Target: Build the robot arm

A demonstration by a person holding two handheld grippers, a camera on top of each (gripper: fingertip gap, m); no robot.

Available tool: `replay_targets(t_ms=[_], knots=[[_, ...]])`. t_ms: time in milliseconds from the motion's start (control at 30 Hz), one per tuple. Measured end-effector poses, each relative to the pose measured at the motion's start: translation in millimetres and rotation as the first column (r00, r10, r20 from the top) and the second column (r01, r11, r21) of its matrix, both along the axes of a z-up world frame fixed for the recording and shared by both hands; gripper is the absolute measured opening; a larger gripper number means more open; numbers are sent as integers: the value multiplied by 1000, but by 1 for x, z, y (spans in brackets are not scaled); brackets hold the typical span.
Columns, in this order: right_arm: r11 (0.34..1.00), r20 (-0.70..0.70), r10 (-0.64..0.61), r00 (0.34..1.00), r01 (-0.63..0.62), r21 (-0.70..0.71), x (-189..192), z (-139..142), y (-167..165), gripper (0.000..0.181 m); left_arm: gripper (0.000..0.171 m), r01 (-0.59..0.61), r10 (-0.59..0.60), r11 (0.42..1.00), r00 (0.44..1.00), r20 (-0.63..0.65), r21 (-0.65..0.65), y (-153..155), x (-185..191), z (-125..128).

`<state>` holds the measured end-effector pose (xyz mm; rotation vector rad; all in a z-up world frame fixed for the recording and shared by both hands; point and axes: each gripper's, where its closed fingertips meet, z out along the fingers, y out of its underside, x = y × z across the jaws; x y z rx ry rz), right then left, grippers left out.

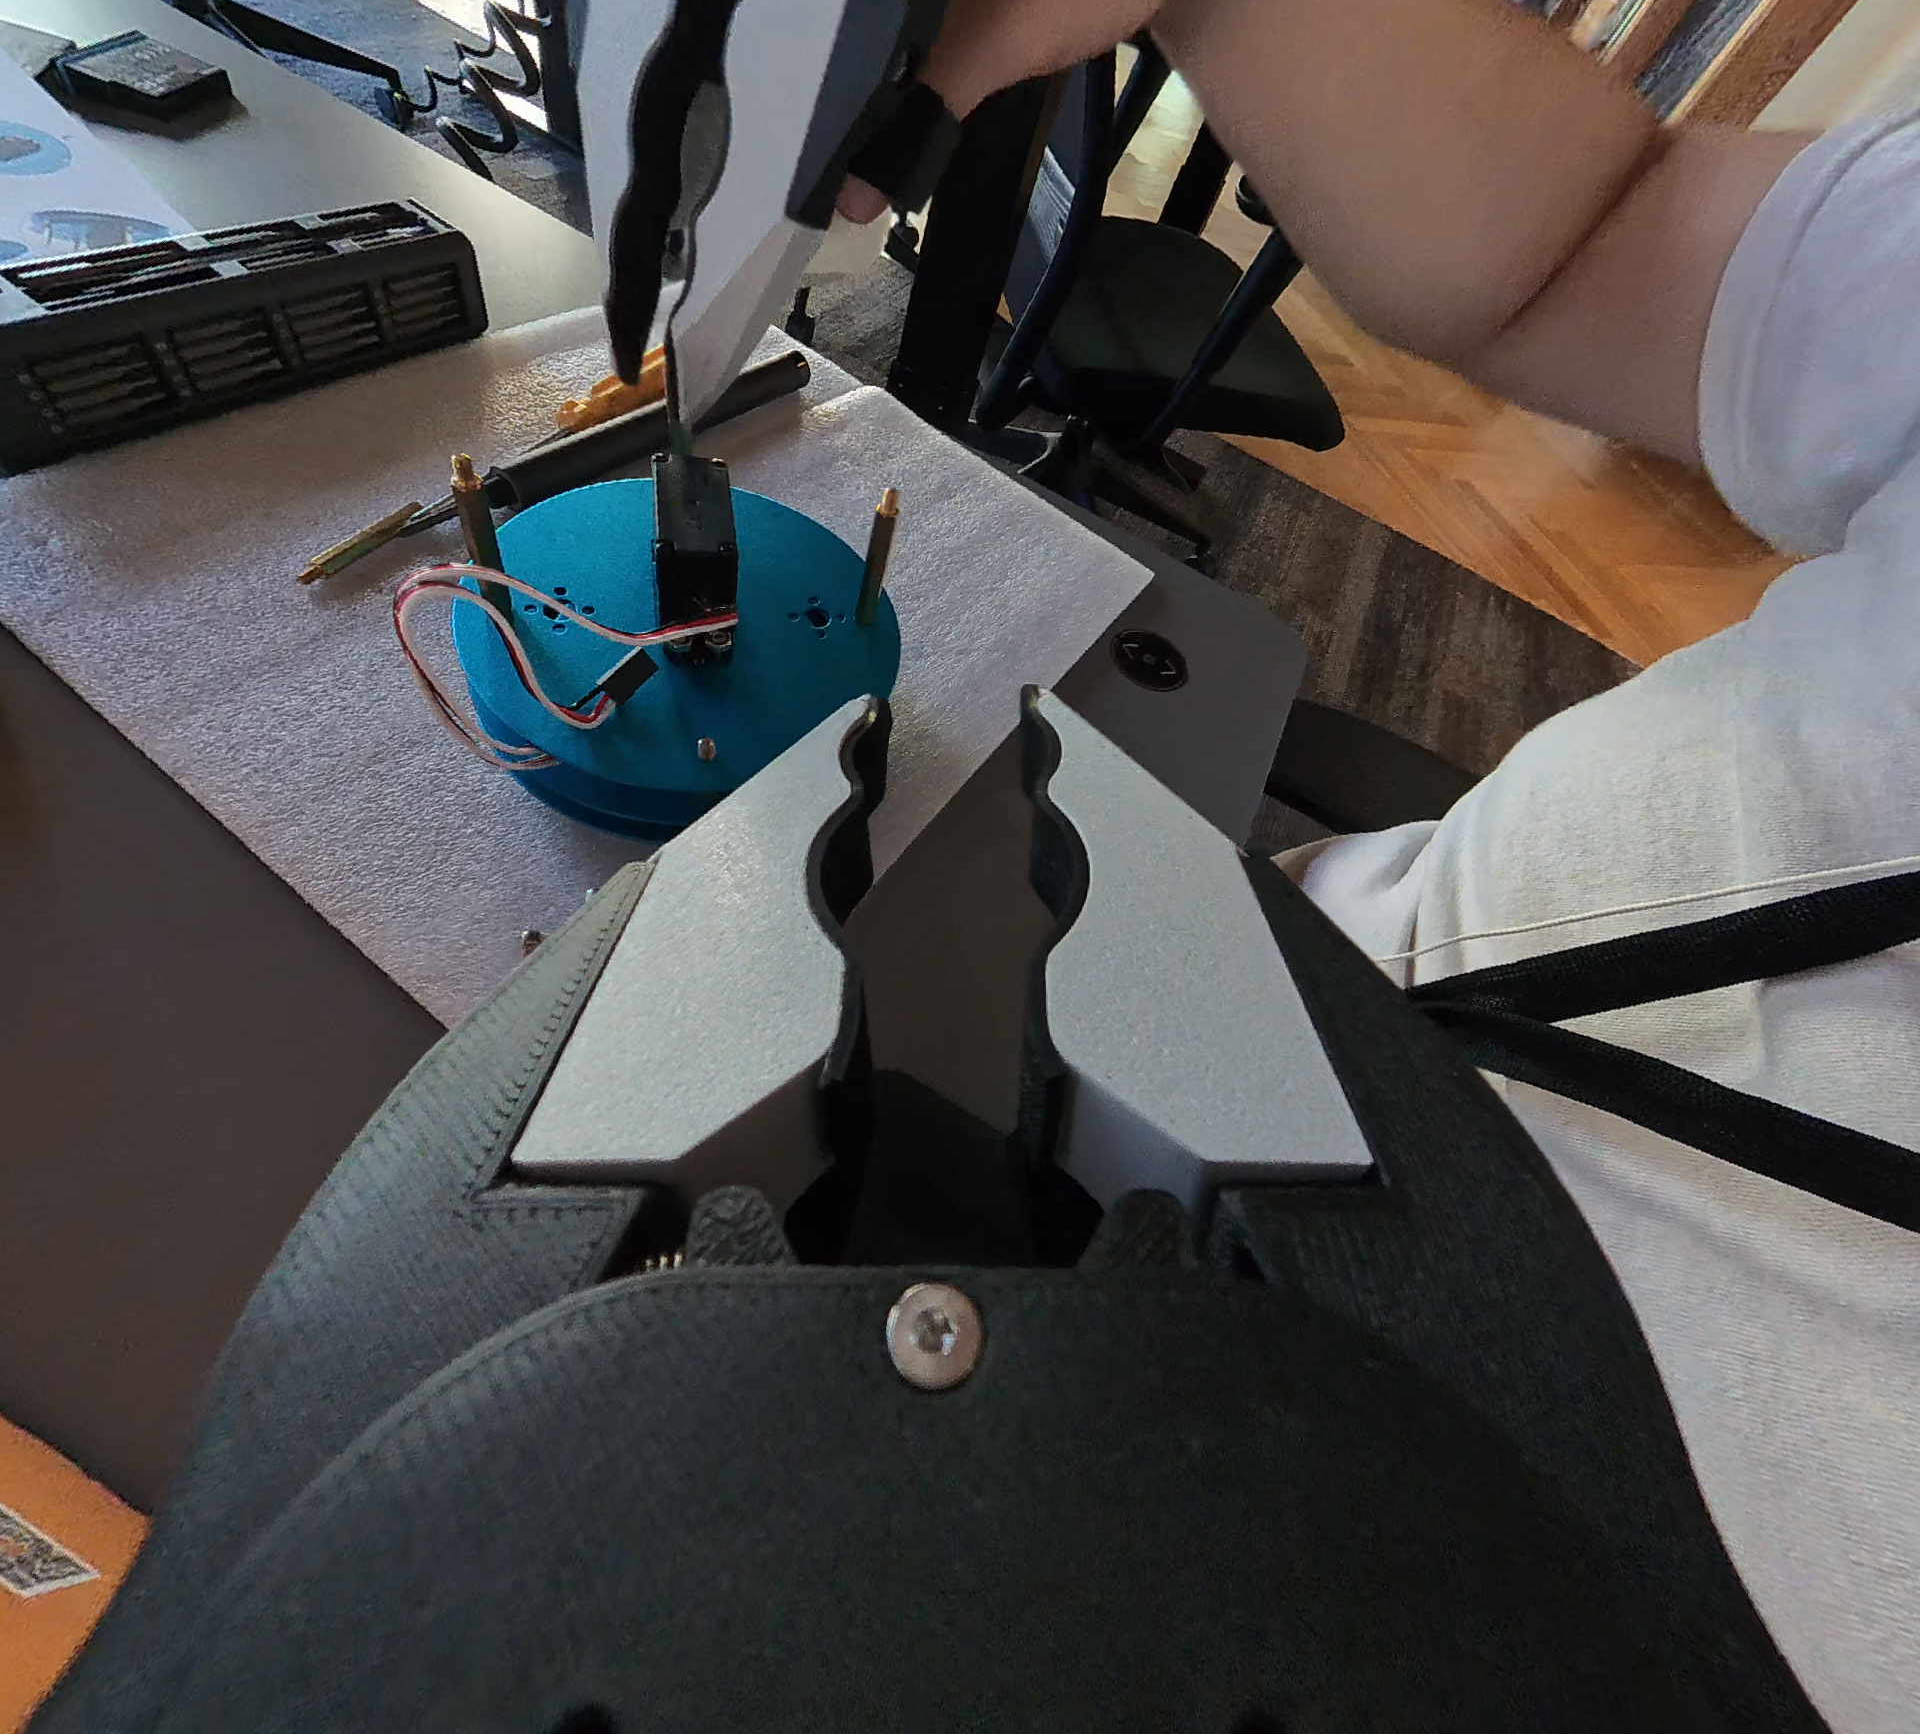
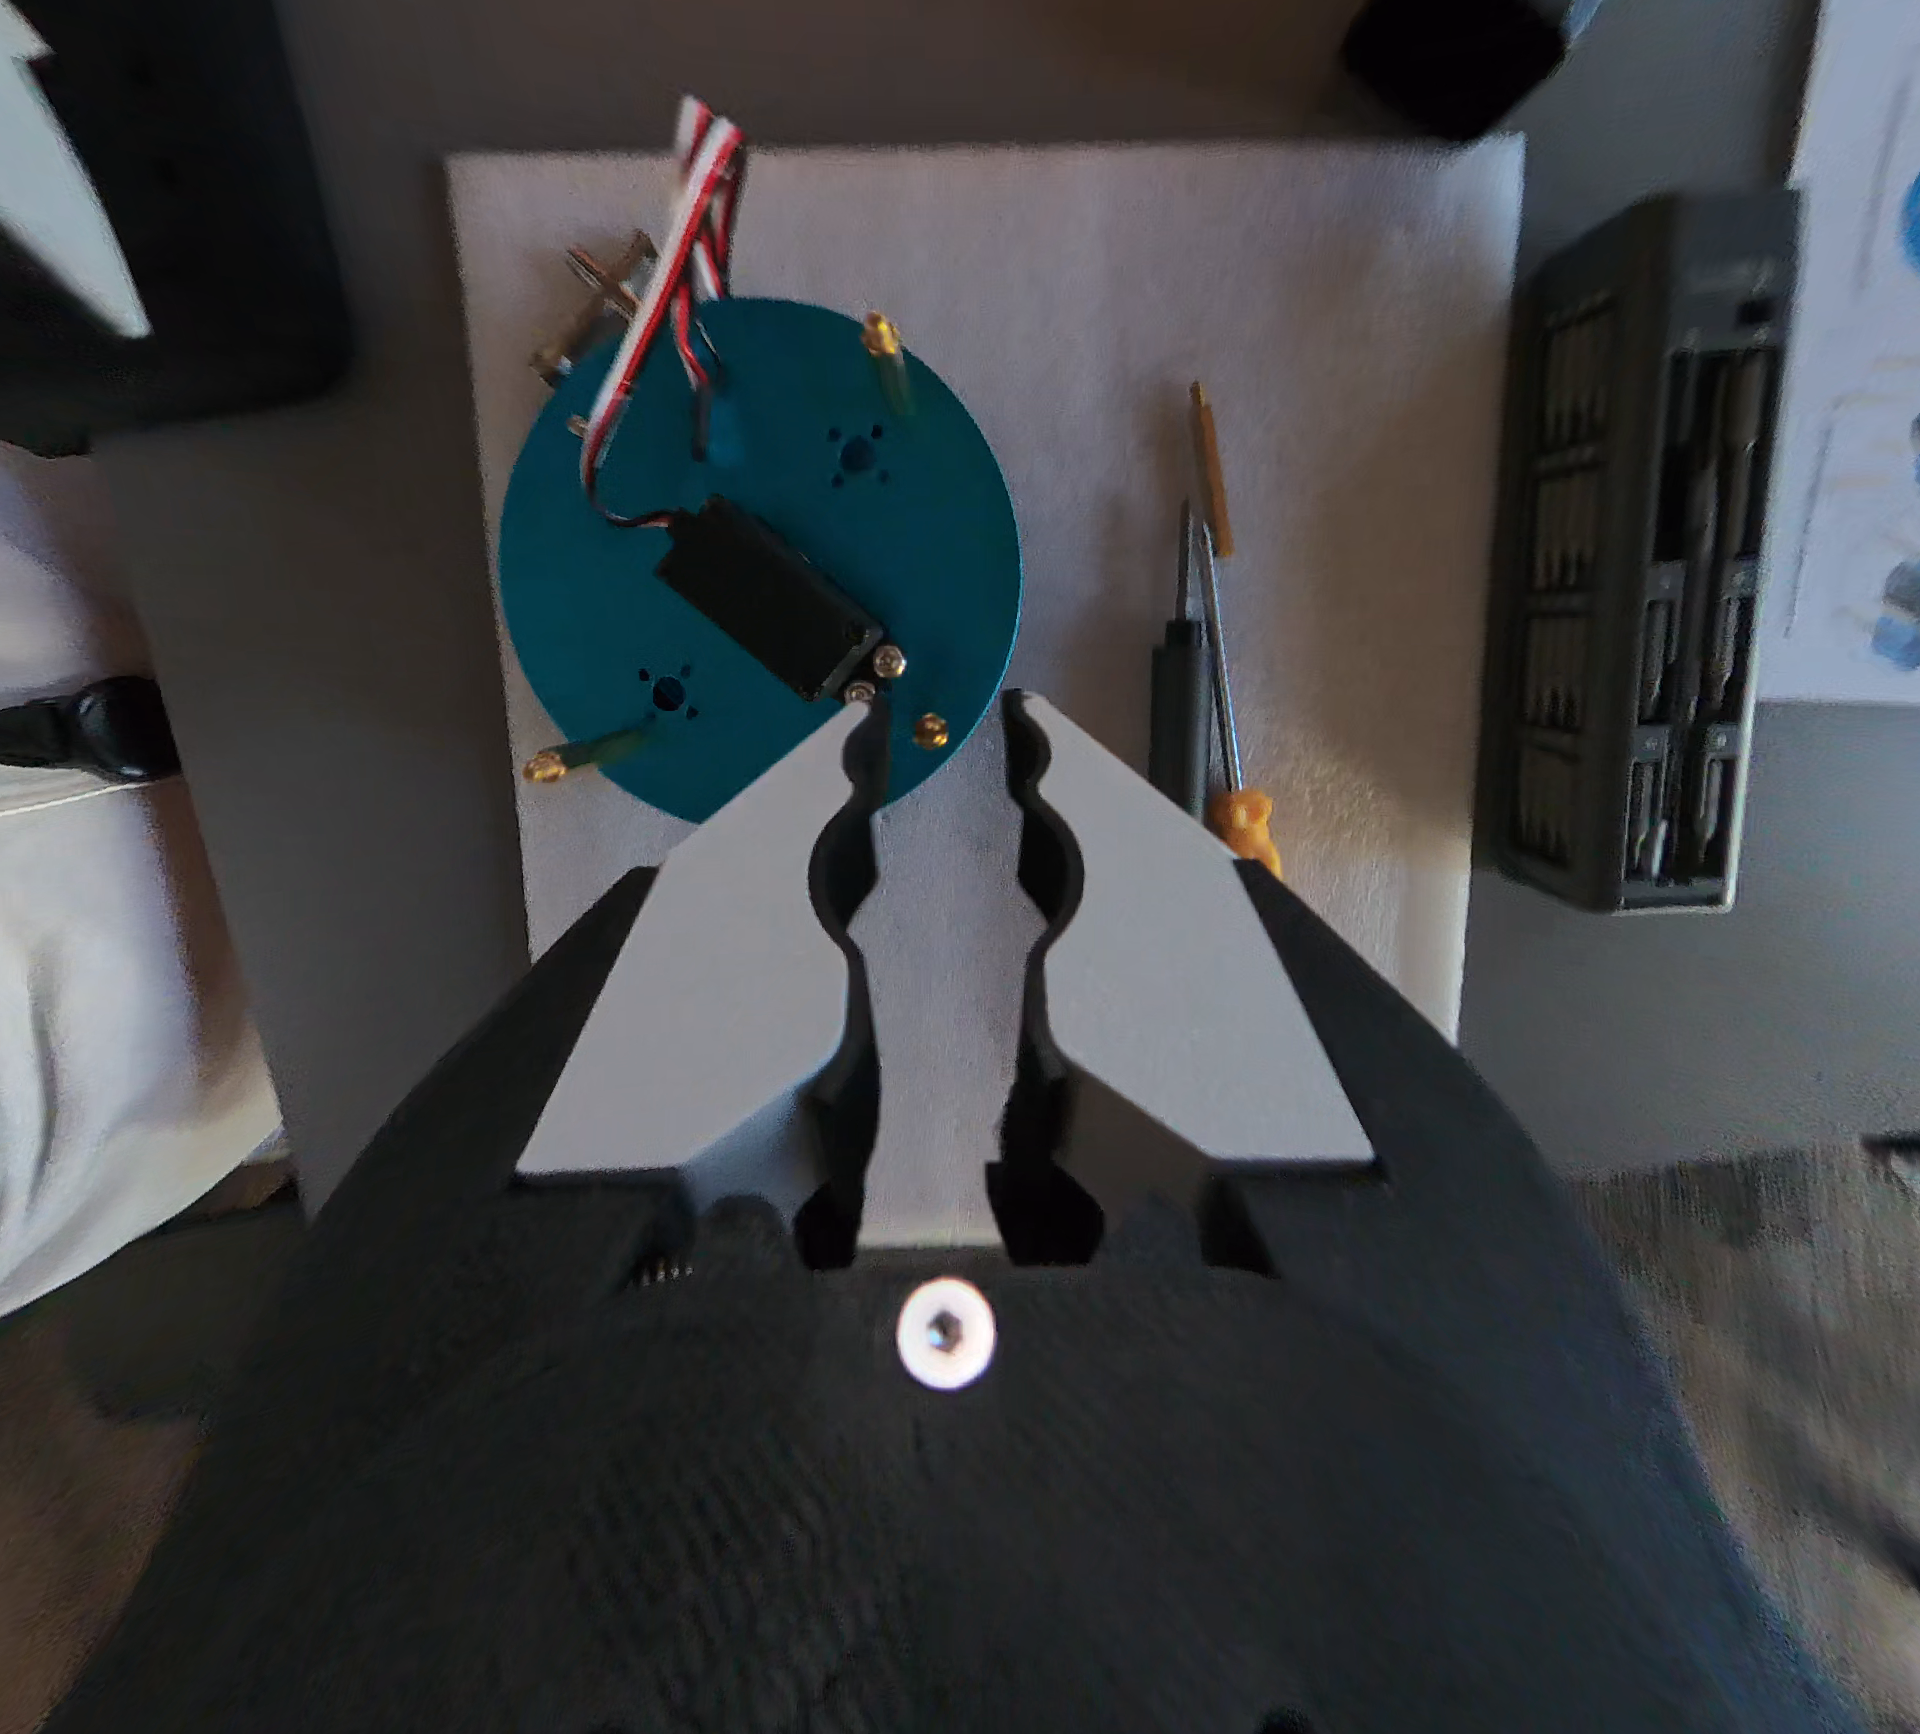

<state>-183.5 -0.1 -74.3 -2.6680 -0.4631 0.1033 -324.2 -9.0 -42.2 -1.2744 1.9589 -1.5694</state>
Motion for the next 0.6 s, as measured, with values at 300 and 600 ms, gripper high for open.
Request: replay_targets(t_ms=[300,600], knots=[[824,-289,167,943,28,566,-21,1,-5,60,24,-41,41,999,999,27,16,12,11,12],[811,-342,114,933,112,575,-13,-10,-3,33,24,-28,27,997,999,19,66,4,21,15]])
